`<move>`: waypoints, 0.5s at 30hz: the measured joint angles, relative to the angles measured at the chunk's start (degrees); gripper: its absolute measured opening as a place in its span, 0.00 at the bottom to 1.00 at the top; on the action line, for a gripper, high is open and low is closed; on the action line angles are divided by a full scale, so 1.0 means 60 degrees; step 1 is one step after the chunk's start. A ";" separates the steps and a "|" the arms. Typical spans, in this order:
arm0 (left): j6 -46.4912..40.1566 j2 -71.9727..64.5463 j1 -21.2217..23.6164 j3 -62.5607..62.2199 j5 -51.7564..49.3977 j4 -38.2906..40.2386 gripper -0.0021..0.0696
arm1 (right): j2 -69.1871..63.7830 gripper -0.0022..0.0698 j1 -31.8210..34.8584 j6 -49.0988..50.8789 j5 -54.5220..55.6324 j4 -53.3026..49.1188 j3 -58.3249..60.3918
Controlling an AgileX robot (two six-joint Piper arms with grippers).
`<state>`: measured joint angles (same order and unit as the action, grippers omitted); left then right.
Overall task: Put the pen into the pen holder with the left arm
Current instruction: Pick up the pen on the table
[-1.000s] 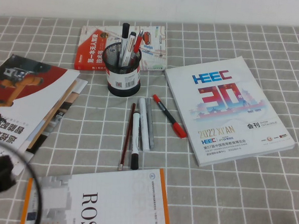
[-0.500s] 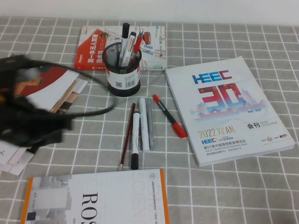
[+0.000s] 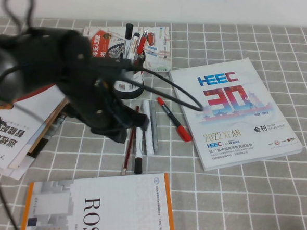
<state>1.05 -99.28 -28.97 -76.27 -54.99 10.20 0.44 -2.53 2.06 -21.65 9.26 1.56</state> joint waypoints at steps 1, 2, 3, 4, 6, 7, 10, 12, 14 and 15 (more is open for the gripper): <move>0.0017 -0.0217 -0.0055 -0.0229 -0.0115 -0.0065 0.03 | 0.0000 0.01 0.0000 0.0000 0.0000 0.0000 0.0000; 0.0043 -0.0410 -0.0071 -0.0446 -0.0218 -0.0068 0.03 | 0.0000 0.01 0.0000 0.0000 0.0000 0.0000 0.0000; 0.0066 -0.0582 -0.0097 -0.0659 -0.0330 -0.0087 0.03 | 0.0000 0.01 0.0000 0.0000 0.0000 0.0000 0.0000; 0.0066 -0.0742 -0.0113 -0.0859 -0.0441 -0.0159 0.03 | 0.0000 0.01 0.0000 0.0000 0.0000 0.0000 0.0000; 0.0066 -0.0992 -0.0113 -0.1168 -0.0585 -0.0342 0.03 | 0.0000 0.01 0.0000 0.0000 0.0000 0.0000 0.0000; -0.0004 -0.1126 -0.0113 -0.1315 -0.0626 -0.0424 0.03 | 0.0000 0.01 0.0000 0.0000 0.0000 0.0000 0.0000; -0.0270 -0.1477 -0.0113 -0.1680 -0.0779 -0.0537 0.05 | 0.0000 0.01 0.0000 0.0000 0.0000 0.0000 0.0000; -0.0380 -0.1750 -0.0113 -0.1915 -0.0822 -0.0606 0.10 | 0.0000 0.01 0.0000 0.0000 0.0000 0.0000 0.0000; -0.0463 -0.2048 -0.0113 -0.2142 -0.0841 -0.0680 0.20 | 0.0000 0.01 0.0000 0.0000 0.0000 0.0000 0.0000; -0.0479 -0.2168 -0.0113 -0.2231 -0.0841 -0.0754 0.24 | 0.0000 0.01 0.0000 0.0000 0.0000 0.0000 0.0000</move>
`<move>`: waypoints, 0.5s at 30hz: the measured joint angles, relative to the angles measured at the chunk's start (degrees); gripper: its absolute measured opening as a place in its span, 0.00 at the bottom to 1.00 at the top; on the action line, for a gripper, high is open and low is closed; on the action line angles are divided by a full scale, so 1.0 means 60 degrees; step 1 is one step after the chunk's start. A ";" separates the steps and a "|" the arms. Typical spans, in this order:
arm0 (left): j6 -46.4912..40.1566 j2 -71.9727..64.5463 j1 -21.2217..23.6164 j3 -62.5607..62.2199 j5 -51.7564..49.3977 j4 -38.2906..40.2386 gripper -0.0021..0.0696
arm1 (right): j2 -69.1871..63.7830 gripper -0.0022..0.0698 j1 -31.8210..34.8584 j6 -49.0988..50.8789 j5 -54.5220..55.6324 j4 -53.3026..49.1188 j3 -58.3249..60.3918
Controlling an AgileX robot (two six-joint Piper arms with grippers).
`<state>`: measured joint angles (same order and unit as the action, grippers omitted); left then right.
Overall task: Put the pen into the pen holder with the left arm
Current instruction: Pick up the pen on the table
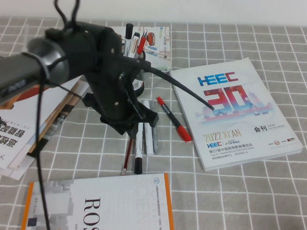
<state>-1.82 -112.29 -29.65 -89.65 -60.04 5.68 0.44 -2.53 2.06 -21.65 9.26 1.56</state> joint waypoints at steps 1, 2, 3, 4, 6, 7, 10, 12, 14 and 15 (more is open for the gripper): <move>0.0000 -0.0145 0.0000 -0.0107 0.0000 -0.0071 0.29 | 0.0000 0.01 0.0000 0.0000 0.0000 0.0000 0.0000; 0.0068 -0.0261 0.0000 -0.0185 -0.0019 -0.0156 0.32 | 0.0000 0.01 0.0000 0.0000 0.0000 0.0000 0.0000; 0.0141 -0.0336 0.0000 -0.0236 -0.0034 -0.0206 0.34 | 0.0000 0.01 0.0000 0.0000 0.0000 0.0000 0.0000; 0.0304 -0.0483 0.0000 -0.0330 -0.0059 -0.0332 0.37 | 0.0000 0.01 0.0000 0.0000 0.0000 0.0000 0.0000; 0.0483 -0.0662 0.0000 -0.0371 -0.0073 -0.0470 0.38 | 0.0000 0.01 0.0000 0.0000 0.0000 0.0000 0.0000; 0.0519 -0.0741 0.0000 -0.0376 -0.0073 -0.0494 0.39 | 0.0000 0.01 0.0000 0.0000 0.0000 0.0000 0.0000; 0.0563 -0.0958 0.0000 -0.0394 -0.0073 -0.0597 0.39 | 0.0000 0.01 0.0000 0.0000 0.0000 0.0000 0.0000; 0.0585 -0.1044 0.0000 -0.0394 -0.0031 -0.0620 0.40 | 0.0000 0.01 0.0000 0.0000 0.0000 0.0000 0.0000; 0.0585 -0.1135 0.0000 -0.0394 0.0101 -0.0641 0.40 | 0.0000 0.01 0.0000 0.0000 0.0000 0.0000 0.0000; 0.0585 -0.1178 0.0000 -0.0394 0.0149 -0.0641 0.40 | 0.0000 0.01 0.0000 0.0000 0.0000 0.0000 0.0000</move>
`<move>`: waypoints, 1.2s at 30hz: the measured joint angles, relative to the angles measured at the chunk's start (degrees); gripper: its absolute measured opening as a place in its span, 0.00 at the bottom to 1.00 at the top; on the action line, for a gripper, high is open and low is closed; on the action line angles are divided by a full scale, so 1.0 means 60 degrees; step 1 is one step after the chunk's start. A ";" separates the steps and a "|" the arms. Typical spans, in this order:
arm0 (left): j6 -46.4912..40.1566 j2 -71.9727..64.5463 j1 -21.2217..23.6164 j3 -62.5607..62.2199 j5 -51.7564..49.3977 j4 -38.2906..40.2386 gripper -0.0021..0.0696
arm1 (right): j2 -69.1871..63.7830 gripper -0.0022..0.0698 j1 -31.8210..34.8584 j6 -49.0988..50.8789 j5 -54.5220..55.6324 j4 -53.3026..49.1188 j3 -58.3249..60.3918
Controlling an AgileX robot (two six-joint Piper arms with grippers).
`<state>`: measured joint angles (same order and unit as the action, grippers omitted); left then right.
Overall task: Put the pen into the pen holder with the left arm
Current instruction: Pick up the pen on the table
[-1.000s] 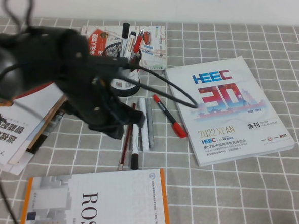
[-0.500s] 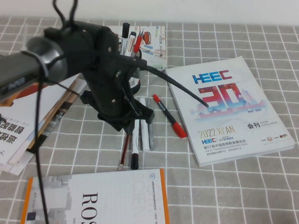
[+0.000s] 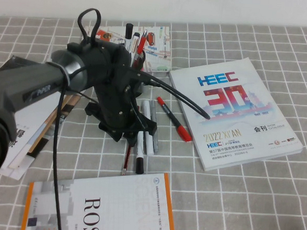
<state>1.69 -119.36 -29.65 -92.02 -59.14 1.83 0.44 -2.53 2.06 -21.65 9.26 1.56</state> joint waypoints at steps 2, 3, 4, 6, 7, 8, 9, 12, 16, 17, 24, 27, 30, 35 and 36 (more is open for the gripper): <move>0.0000 -0.0043 0.0000 0.0000 0.0121 -0.0015 0.40 | 0.0000 0.01 0.0000 0.0000 0.0000 0.0000 0.0000; 0.0000 -0.0065 0.0000 0.0000 0.0149 -0.0015 0.40 | 0.0000 0.01 0.0000 0.0000 0.0000 0.0000 0.0000; 0.0000 -0.0079 0.0000 0.0000 0.0184 -0.0015 0.40 | 0.0000 0.01 0.0000 0.0000 0.0000 0.0000 0.0000; 0.0000 -0.0125 0.0000 -0.0020 0.0208 -0.0015 0.40 | 0.0000 0.01 0.0000 0.0000 0.0000 0.0000 0.0000; 0.0000 -0.0165 0.0000 -0.0036 0.0208 -0.0015 0.40 | 0.0000 0.01 0.0000 0.0000 0.0000 0.0000 0.0000; 0.0000 -0.0213 0.0000 -0.0034 0.0208 -0.0015 0.40 | 0.0000 0.01 0.0000 0.0000 0.0000 0.0000 0.0000; 0.0000 -0.0228 0.0000 -0.0052 0.0208 -0.0034 0.40 | 0.0000 0.01 0.0000 0.0000 0.0000 0.0000 0.0000; 0.0000 -0.0228 0.0000 -0.0052 0.0229 -0.0034 0.39 | 0.0000 0.01 0.0000 0.0000 0.0000 0.0000 0.0000; 0.0000 -0.0272 0.0000 -0.0072 0.0209 -0.0160 0.30 | 0.0000 0.01 0.0000 0.0000 0.0000 0.0000 0.0000; 0.0000 -0.0272 0.0000 -0.0072 0.0192 -0.0187 0.26 | 0.0000 0.01 0.0000 0.0000 0.0000 0.0000 0.0000; -0.0178 -0.0324 0.0000 -0.0153 -0.0008 -0.0413 0.07 | 0.0000 0.01 0.0000 0.0000 0.0000 0.0000 0.0000; -0.0377 -0.0324 0.0000 -0.0167 -0.0067 -0.0413 0.06 | 0.0000 0.01 0.0000 0.0000 0.0000 0.0000 0.0000; -0.0570 -0.0346 0.0000 -0.0249 -0.0286 -0.0440 0.06 | 0.0000 0.01 0.0000 0.0000 0.0000 0.0000 0.0000; -0.0657 0.0001 0.0000 -0.0249 -0.0460 -0.0536 0.06 | 0.0000 0.01 0.0000 0.0000 0.0000 0.0000 0.0000; -0.0657 0.0170 0.0000 -0.0249 -0.0460 -0.0557 0.06 | 0.0000 0.01 0.0000 0.0000 0.0000 0.0000 0.0000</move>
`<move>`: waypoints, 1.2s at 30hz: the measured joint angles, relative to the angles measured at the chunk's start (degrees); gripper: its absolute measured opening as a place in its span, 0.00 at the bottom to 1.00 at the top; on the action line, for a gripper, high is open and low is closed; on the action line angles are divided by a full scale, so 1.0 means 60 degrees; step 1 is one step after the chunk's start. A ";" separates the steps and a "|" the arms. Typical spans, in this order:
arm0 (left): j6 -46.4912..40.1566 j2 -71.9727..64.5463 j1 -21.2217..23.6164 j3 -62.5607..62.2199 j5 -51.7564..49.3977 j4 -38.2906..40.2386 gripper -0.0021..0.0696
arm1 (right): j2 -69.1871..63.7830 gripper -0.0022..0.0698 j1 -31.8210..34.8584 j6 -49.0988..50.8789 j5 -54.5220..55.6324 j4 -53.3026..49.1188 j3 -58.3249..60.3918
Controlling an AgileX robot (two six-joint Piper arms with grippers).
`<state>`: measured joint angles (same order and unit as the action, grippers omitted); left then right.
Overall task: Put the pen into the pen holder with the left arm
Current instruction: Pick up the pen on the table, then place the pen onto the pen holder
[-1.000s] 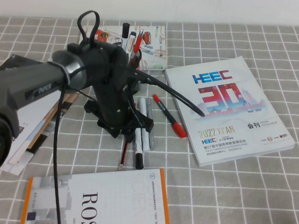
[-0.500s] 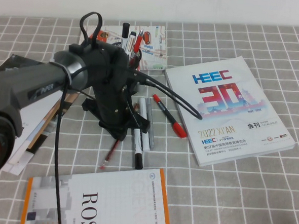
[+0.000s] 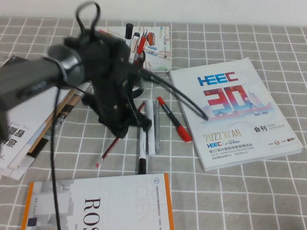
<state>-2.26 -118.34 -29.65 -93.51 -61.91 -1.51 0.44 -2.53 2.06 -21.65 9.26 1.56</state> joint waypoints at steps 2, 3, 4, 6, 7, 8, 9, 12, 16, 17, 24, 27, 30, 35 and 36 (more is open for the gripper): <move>-0.0017 0.0542 0.0000 0.0000 0.0000 0.0000 0.06 | 0.0000 0.01 0.0000 0.0000 0.0000 0.0000 0.0000; -0.0017 0.0843 0.0000 0.0000 0.0000 -0.0019 0.06 | 0.0000 0.01 0.0000 0.0000 0.0000 0.0000 0.0000; -0.0017 0.1093 0.0000 0.0024 0.0000 -0.0019 0.06 | 0.0000 0.01 0.0000 0.0000 0.0000 0.0000 0.0000; -0.0052 0.1743 0.0000 0.0242 0.0194 -0.0019 0.06 | 0.0000 0.01 0.0000 0.0000 0.0000 0.0000 0.0000; -0.0052 0.2079 0.0000 0.0429 0.0374 -0.0019 0.06 | 0.0000 0.01 0.0000 0.0000 0.0000 0.0000 0.0000; -0.0052 0.2424 0.0000 0.0670 0.0630 -0.0019 0.06 | 0.0000 0.01 0.0000 0.0000 0.0000 0.0000 0.0000; -0.0052 0.2766 0.0000 0.0958 0.0973 -0.0019 0.06 | 0.0000 0.01 0.0000 0.0000 0.0000 0.0000 0.0000; -0.0052 0.3679 0.0000 0.1912 0.2337 -0.0019 0.06 | 0.0000 0.01 0.0000 0.0000 0.0000 0.0000 0.0000; -0.0052 0.4816 0.0000 0.3683 0.5546 -0.0019 0.06 | 0.0000 0.01 0.0000 0.0000 0.0000 0.0000 0.0000; -0.0052 0.5023 0.0000 0.4135 0.6508 -0.0019 0.06 | 0.0000 0.01 0.0000 0.0000 0.0000 0.0000 0.0000; -0.0052 0.5128 0.0096 0.6244 1.2784 -0.0019 0.06 | 0.0000 0.01 0.0000 0.0000 0.0000 0.0000 0.0000; 0.0129 0.4690 0.0338 0.6332 1.4429 -0.0021 0.06 | 0.0000 0.01 0.0000 0.0000 0.0000 0.0000 0.0000; 0.0433 0.4061 0.0702 0.6214 1.5508 -0.0021 0.06 | 0.0000 0.01 0.0000 0.0000 0.0000 0.0000 0.0000; 0.1272 0.3063 0.1236 0.5645 1.6057 -0.0126 0.06 | 0.0000 0.01 0.0000 0.0000 0.0000 0.0000 0.0000; 0.1426 0.2857 0.1309 0.5483 1.6101 -0.0223 0.06 | 0.0000 0.01 0.0000 0.0000 0.0000 0.0000 0.0000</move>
<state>6.30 -101.20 -21.79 -60.61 34.70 -2.85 0.44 -2.53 2.06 -21.65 9.26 1.56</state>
